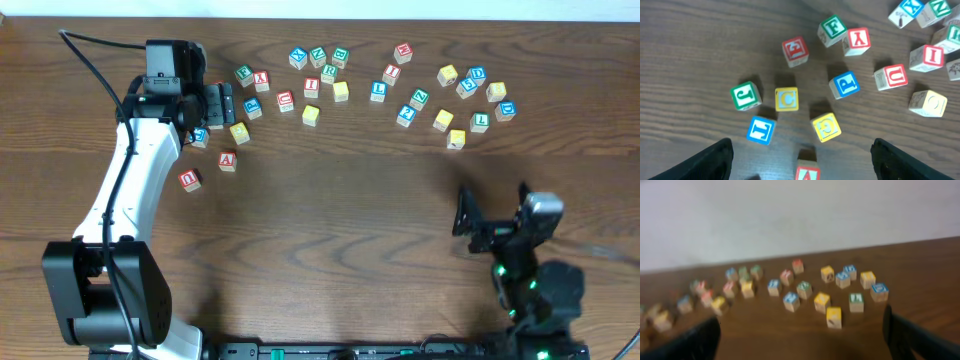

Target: Spell out CORL

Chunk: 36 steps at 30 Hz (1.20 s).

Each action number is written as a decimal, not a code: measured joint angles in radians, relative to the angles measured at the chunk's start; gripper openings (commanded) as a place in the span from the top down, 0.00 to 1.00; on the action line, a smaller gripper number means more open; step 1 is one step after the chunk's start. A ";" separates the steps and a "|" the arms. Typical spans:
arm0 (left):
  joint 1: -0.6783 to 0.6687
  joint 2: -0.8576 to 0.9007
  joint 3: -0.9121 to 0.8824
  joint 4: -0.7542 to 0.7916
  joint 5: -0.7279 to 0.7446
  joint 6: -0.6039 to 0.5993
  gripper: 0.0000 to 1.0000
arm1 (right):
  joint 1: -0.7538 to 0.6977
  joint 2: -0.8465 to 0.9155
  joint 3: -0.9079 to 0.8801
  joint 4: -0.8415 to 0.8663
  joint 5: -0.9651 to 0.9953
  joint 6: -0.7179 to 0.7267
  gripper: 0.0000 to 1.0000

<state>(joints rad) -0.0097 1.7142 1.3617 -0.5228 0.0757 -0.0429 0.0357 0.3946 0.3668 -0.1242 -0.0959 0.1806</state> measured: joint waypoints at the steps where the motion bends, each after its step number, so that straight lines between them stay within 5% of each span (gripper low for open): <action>1: 0.000 0.000 0.004 -0.010 -0.001 -0.006 0.13 | 0.000 0.060 0.068 -0.039 -0.005 -0.008 0.01; 14: -0.001 0.011 0.150 -0.198 -0.016 -0.077 0.13 | 0.000 0.660 0.740 -0.382 -0.084 -0.119 0.01; 24: -0.005 0.216 0.397 -0.372 -0.030 -0.089 0.14 | 0.000 1.100 1.261 -0.808 -0.197 -0.145 0.01; 30: -0.006 0.305 0.399 -0.314 -0.030 -0.088 0.17 | 0.000 1.217 1.334 -0.834 -0.205 -0.148 0.01; 36: -0.006 0.375 0.399 -0.250 -0.030 -0.089 0.37 | 0.000 1.235 1.334 -0.851 -0.221 -0.148 0.01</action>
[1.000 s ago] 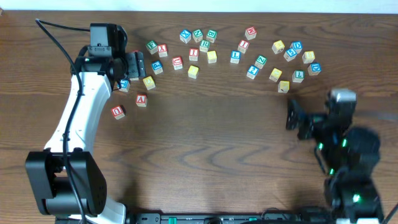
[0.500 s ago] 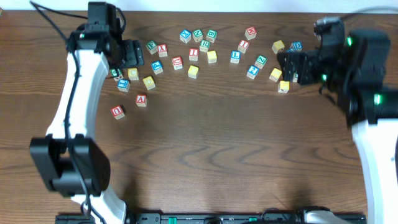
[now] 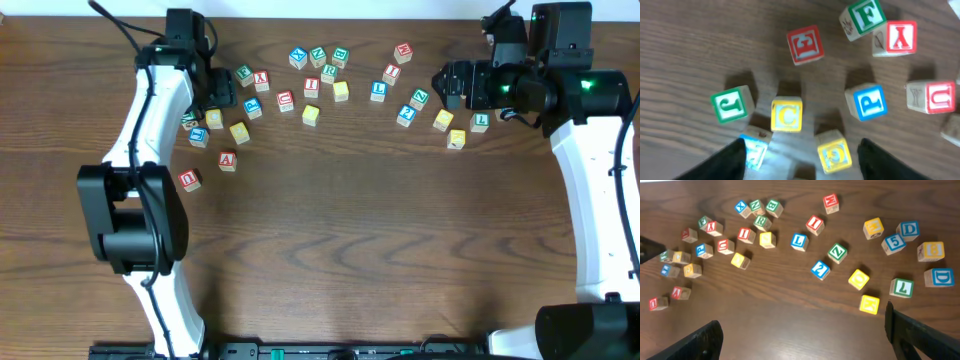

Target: Spell out CORL

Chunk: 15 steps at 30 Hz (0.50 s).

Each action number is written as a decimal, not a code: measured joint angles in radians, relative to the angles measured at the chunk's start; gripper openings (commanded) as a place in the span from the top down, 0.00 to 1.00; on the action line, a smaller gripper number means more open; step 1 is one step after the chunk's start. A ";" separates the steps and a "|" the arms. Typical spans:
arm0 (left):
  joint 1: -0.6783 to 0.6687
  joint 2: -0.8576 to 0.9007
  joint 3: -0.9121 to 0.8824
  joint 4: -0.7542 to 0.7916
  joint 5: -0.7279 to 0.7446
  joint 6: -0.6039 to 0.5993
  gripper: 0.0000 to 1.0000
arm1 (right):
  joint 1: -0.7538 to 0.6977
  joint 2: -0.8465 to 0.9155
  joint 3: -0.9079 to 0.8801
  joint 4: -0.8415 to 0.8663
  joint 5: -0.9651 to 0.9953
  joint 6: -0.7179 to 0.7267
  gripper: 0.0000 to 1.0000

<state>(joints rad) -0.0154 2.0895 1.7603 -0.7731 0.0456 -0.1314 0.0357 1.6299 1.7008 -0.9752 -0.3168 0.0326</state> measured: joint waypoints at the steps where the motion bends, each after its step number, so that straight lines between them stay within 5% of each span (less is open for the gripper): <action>1: 0.000 0.007 0.000 0.008 0.000 0.000 0.39 | 0.000 0.000 0.000 -0.004 -0.002 0.000 0.01; 15: 0.000 0.116 0.000 0.067 -0.054 -0.012 0.39 | 0.000 0.000 0.000 -0.037 -0.006 0.000 0.01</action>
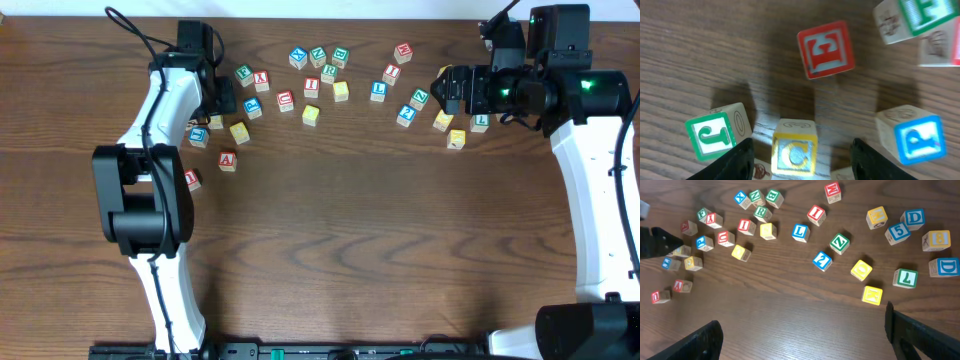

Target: Spell out CORL

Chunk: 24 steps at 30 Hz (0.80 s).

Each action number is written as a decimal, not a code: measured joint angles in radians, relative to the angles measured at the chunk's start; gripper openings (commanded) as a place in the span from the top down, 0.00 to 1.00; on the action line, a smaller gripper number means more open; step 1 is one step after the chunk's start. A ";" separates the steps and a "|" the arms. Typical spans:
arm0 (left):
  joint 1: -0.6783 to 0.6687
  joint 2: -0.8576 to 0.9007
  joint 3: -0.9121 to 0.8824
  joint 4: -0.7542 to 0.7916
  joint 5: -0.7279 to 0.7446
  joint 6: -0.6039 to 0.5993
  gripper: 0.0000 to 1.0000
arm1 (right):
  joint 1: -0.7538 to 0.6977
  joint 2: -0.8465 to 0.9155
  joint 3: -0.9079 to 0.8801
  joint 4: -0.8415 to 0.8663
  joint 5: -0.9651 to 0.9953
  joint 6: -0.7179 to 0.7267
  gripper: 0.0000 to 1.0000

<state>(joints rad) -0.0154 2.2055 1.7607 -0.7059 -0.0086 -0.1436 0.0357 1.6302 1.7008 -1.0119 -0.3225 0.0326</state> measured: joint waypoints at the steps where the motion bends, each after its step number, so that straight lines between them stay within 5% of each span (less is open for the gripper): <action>1: 0.000 0.008 0.000 0.000 -0.006 -0.003 0.39 | 0.000 0.000 0.000 0.000 0.000 0.000 0.01; 24: -0.007 0.031 -0.037 0.066 -0.025 -0.018 0.51 | 0.000 0.000 -0.003 -0.010 0.001 0.000 0.01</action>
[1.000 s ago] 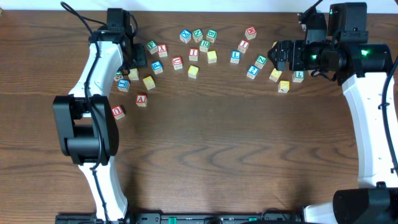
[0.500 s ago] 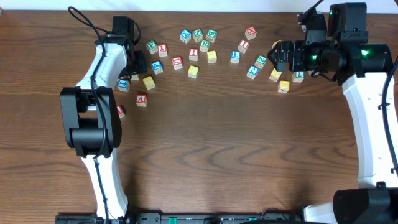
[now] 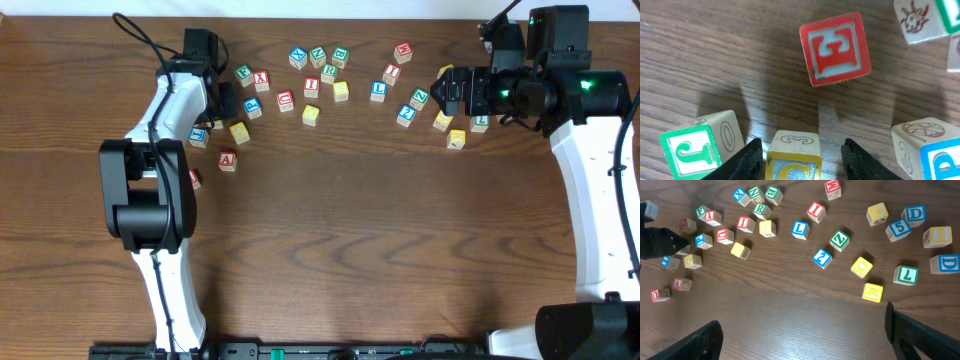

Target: Spell out CORL

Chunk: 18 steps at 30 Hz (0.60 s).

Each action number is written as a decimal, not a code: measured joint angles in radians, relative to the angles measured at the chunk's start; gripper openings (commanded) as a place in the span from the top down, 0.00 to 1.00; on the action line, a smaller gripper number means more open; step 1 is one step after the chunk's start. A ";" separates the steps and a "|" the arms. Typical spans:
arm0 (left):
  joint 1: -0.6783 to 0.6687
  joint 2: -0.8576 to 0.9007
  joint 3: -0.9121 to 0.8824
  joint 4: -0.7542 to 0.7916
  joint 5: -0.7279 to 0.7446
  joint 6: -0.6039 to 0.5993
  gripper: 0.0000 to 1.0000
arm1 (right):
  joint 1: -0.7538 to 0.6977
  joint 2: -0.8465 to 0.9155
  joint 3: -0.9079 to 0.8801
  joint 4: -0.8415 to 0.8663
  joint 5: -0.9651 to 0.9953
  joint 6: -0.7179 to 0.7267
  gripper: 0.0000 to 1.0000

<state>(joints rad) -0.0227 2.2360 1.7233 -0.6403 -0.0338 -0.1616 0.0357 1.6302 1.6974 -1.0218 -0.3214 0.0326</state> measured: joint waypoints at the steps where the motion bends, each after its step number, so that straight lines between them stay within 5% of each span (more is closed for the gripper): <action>1: 0.000 0.000 -0.001 0.000 0.000 0.000 0.52 | 0.000 0.000 0.000 -0.002 0.000 0.000 0.01; 7: 0.000 0.000 -0.001 0.005 0.000 -0.003 0.64 | 0.000 0.000 -0.004 -0.011 0.000 0.000 0.01; 18: 0.000 0.001 -0.029 0.014 -0.003 0.000 0.64 | 0.000 0.000 -0.005 -0.029 0.000 0.000 0.01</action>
<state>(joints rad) -0.0227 2.2368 1.6947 -0.6266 -0.0364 -0.1616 0.0357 1.6302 1.6928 -1.0508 -0.3214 0.0326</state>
